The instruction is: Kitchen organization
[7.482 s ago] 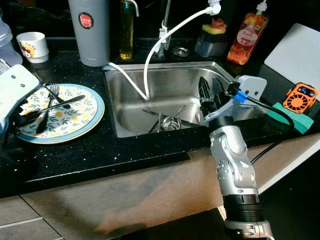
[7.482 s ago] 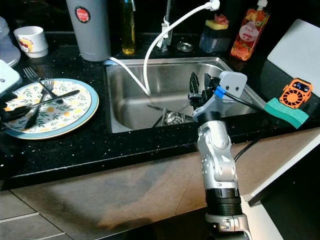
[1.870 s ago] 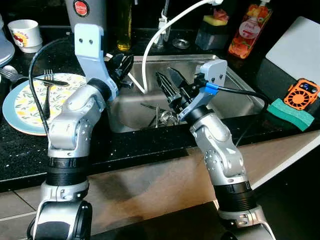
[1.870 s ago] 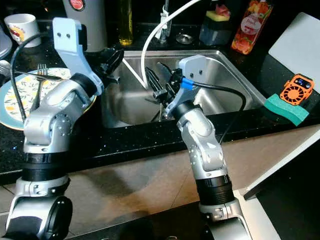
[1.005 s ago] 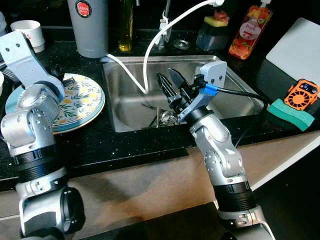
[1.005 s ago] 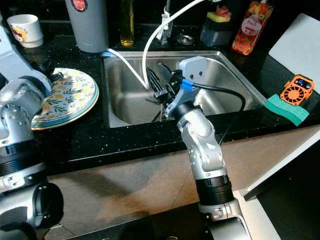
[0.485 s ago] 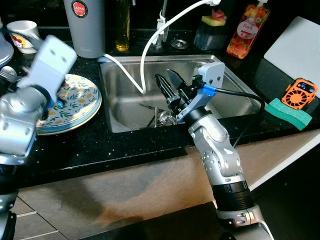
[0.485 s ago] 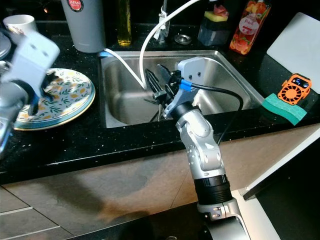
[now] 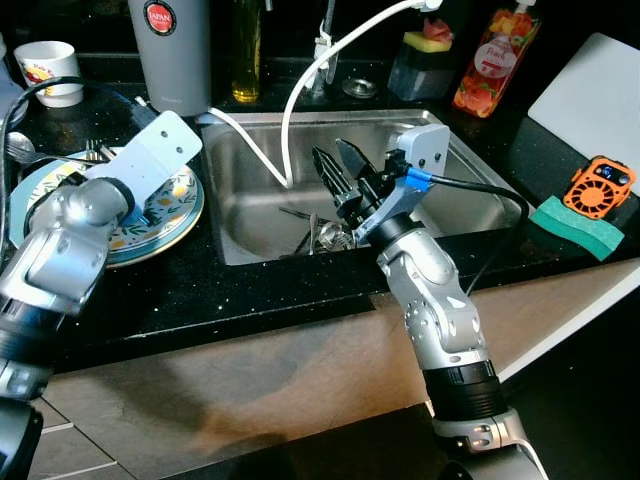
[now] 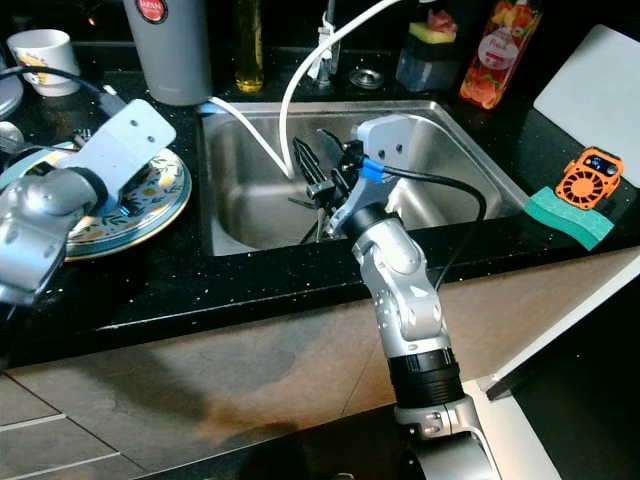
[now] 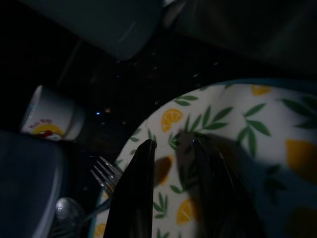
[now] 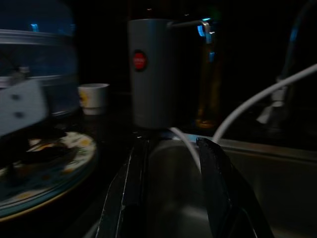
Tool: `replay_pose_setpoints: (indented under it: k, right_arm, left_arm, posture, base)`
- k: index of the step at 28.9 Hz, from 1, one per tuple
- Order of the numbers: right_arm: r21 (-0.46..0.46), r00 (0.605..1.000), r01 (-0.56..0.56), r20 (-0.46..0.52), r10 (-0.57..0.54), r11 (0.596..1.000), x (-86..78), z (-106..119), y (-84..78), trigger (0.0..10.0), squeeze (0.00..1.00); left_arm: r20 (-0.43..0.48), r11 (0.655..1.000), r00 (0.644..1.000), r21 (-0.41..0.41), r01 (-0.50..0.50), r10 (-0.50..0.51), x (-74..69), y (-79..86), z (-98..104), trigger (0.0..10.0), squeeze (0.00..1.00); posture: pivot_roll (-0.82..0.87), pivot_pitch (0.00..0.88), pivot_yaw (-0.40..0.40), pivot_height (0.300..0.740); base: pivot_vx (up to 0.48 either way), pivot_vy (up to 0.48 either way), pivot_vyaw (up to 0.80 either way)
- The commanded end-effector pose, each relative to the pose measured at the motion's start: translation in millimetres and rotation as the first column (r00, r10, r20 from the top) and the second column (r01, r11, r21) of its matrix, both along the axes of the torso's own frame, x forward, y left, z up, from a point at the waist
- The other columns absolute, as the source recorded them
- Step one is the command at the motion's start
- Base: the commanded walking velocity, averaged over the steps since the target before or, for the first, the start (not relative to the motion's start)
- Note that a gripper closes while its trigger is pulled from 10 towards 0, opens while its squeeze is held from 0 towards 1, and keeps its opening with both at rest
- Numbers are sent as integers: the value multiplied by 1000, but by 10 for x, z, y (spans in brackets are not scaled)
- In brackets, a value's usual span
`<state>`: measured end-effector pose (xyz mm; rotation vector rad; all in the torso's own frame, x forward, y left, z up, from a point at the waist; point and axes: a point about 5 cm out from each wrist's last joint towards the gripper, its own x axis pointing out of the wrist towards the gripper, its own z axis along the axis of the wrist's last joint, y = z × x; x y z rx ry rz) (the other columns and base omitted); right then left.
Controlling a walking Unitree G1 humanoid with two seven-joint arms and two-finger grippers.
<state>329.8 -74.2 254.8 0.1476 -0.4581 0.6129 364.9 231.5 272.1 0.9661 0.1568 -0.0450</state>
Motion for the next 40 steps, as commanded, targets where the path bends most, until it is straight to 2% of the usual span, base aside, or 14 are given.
replay_pose_setpoints:
  k: [1, 3, 5, 7, 14, 17, 23, 30, 40]
  right_arm:
    - [-27, 997, -77, 10, 77, 997, -61, 18, 70, 10000, 0]
    - [-50, 992, -123, 13, 123, 991, -99, 10, 119, 10000, 0]
    - [-64, 988, -151, 17, 153, 986, -133, 4, 156, 10000, 0]
    - [-63, 986, -166, 14, 167, 984, -158, -5, 175, 10000, 0]
    - [-60, 987, -160, 1, 160, 985, -166, -20, 136, 10000, 0]
    - [-60, 988, -153, -6, 153, 986, -166, -34, 119, 10000, 0]
    - [-60, 987, -159, -11, 158, 986, -170, -38, 136, 10000, 0]
    - [-60, 989, -150, -15, 149, 987, -168, -38, 113, 10000, 0]
    - [-58, 987, -158, -21, 157, 986, -162, -47, 136, 10000, 0]
  left_arm:
    - [-51, 998, 998, 60, -28, 31, 42, 42, -161, 10000, 0]
    - [-55, 996, 997, 79, -45, 49, 80, 78, -190, 10000, 0]
    - [-69, 996, 995, 55, -63, 67, 114, 117, -241, 10000, 0]
    - [-65, 991, 991, 79, -110, 115, 142, 197, -286, 10000, 0]
    - [-19, 986, 992, 115, -121, 124, 165, 230, -178, 10000, 0]
    - [9, 983, 989, 107, -146, 146, 144, 315, -90, 10000, 0]
    - [7, 975, 980, 108, -196, 197, 114, 469, -108, 10000, 0]
    - [31, 975, 978, 85, -207, 205, 29, 511, -19, 10000, 0]
    - [46, 959, 962, 72, -272, 270, -37, 699, -6, 10000, 0]
  posture:
    - [138, 65, -73, 740]
    - [138, 65, -73, 740]
    - [137, 70, -81, 740]
    - [130, 74, -79, 740]
    - [126, 82, -81, 740]
    - [127, 84, -83, 740]
    - [129, 86, -88, 740]
    - [128, 87, -88, 740]
    - [142, 86, -100, 740]
  base:
    - [0, 0, 0]
    - [0, 0, 0]
    - [0, 0, 0]
    - [0, 0, 0]
    - [0, 0, 0]
    - [0, 0, 0]
    - [0, 0, 0]
    - [0, 0, 0]
    - [0, 0, 0]
